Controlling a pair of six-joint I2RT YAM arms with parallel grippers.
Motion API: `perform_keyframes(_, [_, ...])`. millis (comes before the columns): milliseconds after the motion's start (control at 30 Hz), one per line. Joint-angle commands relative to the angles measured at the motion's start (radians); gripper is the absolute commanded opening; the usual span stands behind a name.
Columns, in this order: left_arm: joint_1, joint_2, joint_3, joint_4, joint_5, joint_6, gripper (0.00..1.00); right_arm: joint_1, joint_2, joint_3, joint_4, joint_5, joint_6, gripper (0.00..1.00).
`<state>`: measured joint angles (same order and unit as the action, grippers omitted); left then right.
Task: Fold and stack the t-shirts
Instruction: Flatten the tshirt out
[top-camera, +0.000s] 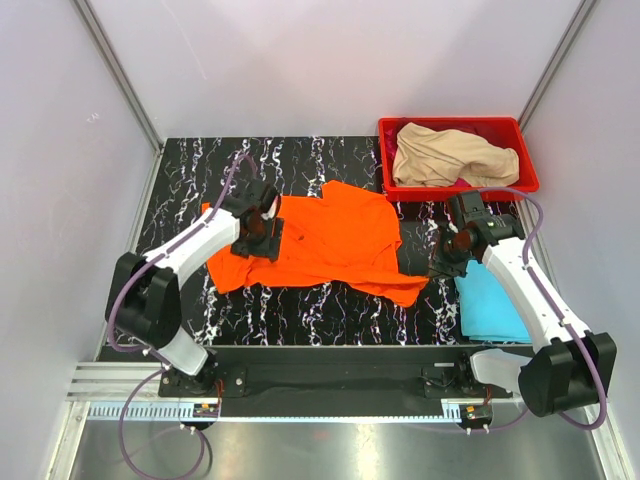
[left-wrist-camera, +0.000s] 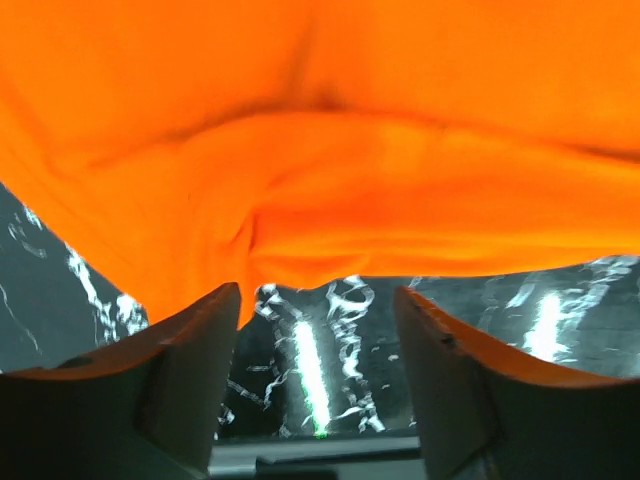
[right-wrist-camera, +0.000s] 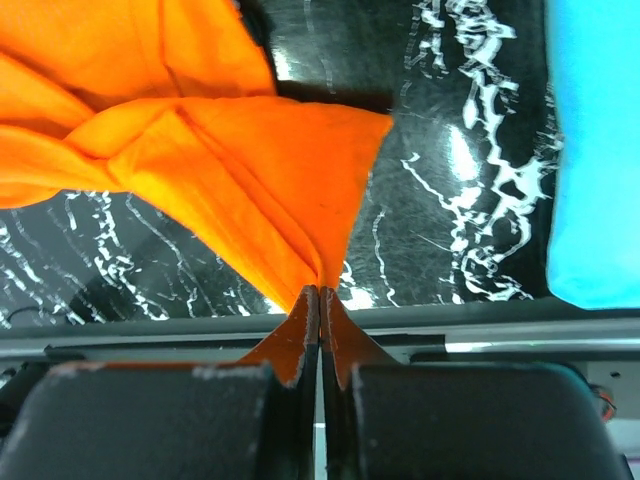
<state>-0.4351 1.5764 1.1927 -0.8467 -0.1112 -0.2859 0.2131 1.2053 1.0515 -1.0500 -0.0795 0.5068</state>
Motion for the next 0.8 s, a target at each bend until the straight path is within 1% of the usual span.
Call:
perform_keyframes(0, [0.05,-0.001,-0.015,-0.008,-0.007,0.004,0.7,-0.001,-0.007,-0.007,0.044,-0.048,-0.036,0.0])
perform_keyframes(67, [0.078,-0.028,-0.039,0.003,-0.027,-0.005,0.66,0.0,0.0,-0.007,0.047,-0.06,-0.039,0.0])
perform_keyframes(100, [0.131,-0.036,-0.05,0.027,-0.018,-0.007,0.63,0.0,0.002,-0.008,0.048,-0.072,-0.039,0.0])
perform_keyframes(133, [0.166,-0.042,-0.068,0.04,0.028,-0.01,0.58,0.002,0.002,-0.007,0.05,-0.077,-0.04,0.0])
perform_keyframes(167, [0.203,-0.038,-0.074,0.064,0.066,-0.013,0.46,0.0,0.003,-0.008,0.054,-0.077,-0.042,0.0])
perform_keyframes(200, [0.266,-0.027,-0.076,0.073,0.105,-0.016,0.42,0.0,0.005,-0.004,0.054,-0.08,-0.048,0.0])
perform_keyframes(233, [0.286,-0.016,-0.077,0.084,0.183,-0.016,0.38,0.0,0.007,-0.004,0.054,-0.08,-0.051,0.0])
perform_keyframes(267, [0.298,0.012,-0.073,0.092,0.197,-0.015,0.36,0.0,0.013,-0.002,0.054,-0.08,-0.053,0.0])
perform_keyframes(433, [0.32,0.062,-0.062,0.109,0.167,-0.035,0.37,0.0,0.023,0.013,0.054,-0.08,-0.06,0.0])
perform_keyframes(567, [0.332,0.106,-0.045,0.109,0.117,-0.009,0.37,0.002,0.02,0.012,0.051,-0.077,-0.063,0.0])
perform_keyframes(667, [0.369,0.137,-0.039,0.118,0.117,0.005,0.37,0.002,0.023,0.011,0.048,-0.077,-0.062,0.0])
perform_keyframes(767, [0.383,0.154,-0.035,0.129,0.114,0.03,0.37,0.0,0.025,0.019,0.045,-0.072,-0.065,0.0])
